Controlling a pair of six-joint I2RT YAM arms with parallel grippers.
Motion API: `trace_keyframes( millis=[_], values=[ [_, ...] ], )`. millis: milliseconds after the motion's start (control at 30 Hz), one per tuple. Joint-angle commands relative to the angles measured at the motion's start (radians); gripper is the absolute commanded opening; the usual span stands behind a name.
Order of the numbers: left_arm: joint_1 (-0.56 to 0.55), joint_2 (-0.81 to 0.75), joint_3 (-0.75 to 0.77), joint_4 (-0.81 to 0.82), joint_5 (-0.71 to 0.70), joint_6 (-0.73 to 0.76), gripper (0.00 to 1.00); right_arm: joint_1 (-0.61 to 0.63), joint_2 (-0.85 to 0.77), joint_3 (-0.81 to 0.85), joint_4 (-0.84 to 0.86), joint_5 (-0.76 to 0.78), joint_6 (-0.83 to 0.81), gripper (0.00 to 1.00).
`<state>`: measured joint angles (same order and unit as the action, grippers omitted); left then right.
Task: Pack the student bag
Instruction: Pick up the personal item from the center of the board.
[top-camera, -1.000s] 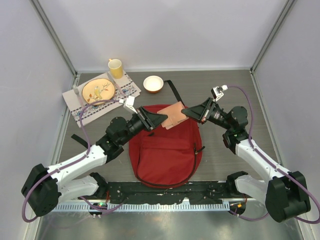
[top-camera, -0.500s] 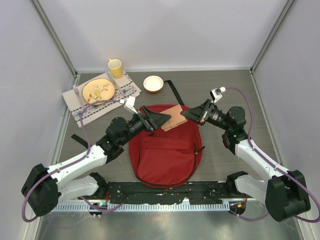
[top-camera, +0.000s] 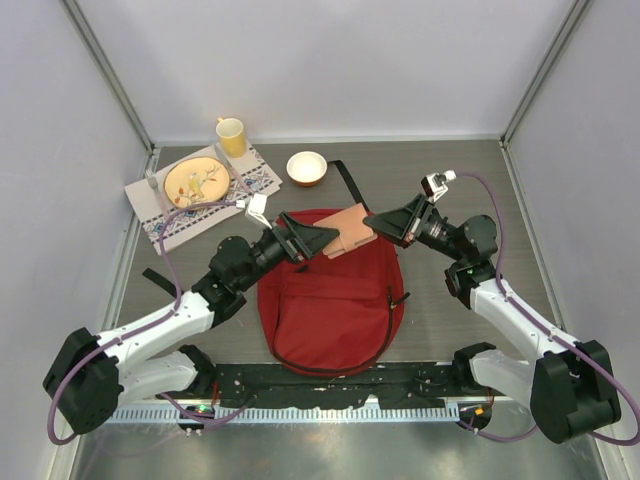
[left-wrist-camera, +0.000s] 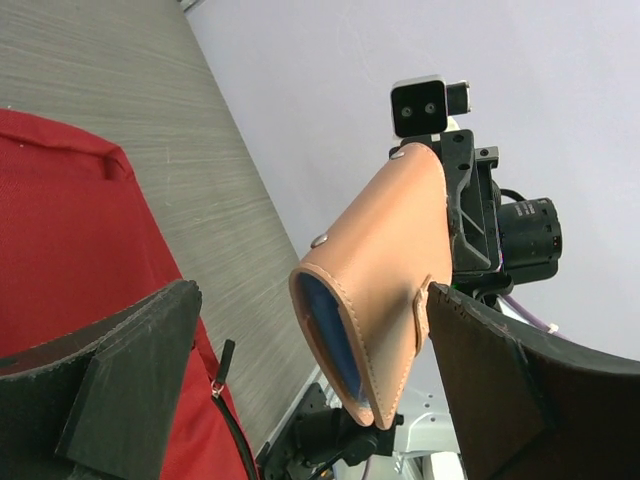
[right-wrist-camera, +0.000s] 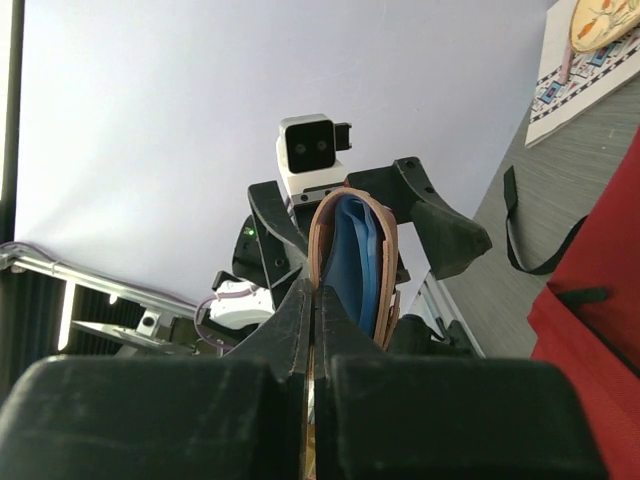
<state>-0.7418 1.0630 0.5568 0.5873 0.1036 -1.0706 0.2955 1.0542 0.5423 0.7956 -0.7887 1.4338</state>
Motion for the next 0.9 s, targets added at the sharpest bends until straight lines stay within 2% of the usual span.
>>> trace_keyframes(
  millis=[0,300,433,533,600,633,867],
  values=[
    [0.009,-0.003,0.002,0.097,0.038,-0.005,1.0,0.007,0.004,0.007,0.14,-0.021,0.065,0.01],
    [0.012,0.104,0.058,0.264,0.172,-0.074,1.0,0.008,0.091,-0.034,0.358,-0.046,0.189,0.01],
    [0.012,0.1,0.054,0.279,0.177,-0.08,0.96,0.007,0.104,-0.044,0.375,-0.044,0.191,0.01],
    [0.012,0.074,0.046,0.26,0.166,-0.069,0.85,0.005,0.096,-0.044,0.332,-0.04,0.157,0.01],
    [0.012,0.061,0.046,0.24,0.16,-0.057,0.73,0.007,0.089,-0.044,0.277,-0.037,0.128,0.01],
    [0.012,0.057,0.045,0.233,0.16,-0.054,0.64,0.007,0.086,-0.044,0.268,-0.032,0.114,0.01],
    [0.012,0.048,0.051,0.22,0.179,-0.045,0.33,0.005,0.086,-0.05,0.231,-0.024,0.082,0.04]
  ],
)
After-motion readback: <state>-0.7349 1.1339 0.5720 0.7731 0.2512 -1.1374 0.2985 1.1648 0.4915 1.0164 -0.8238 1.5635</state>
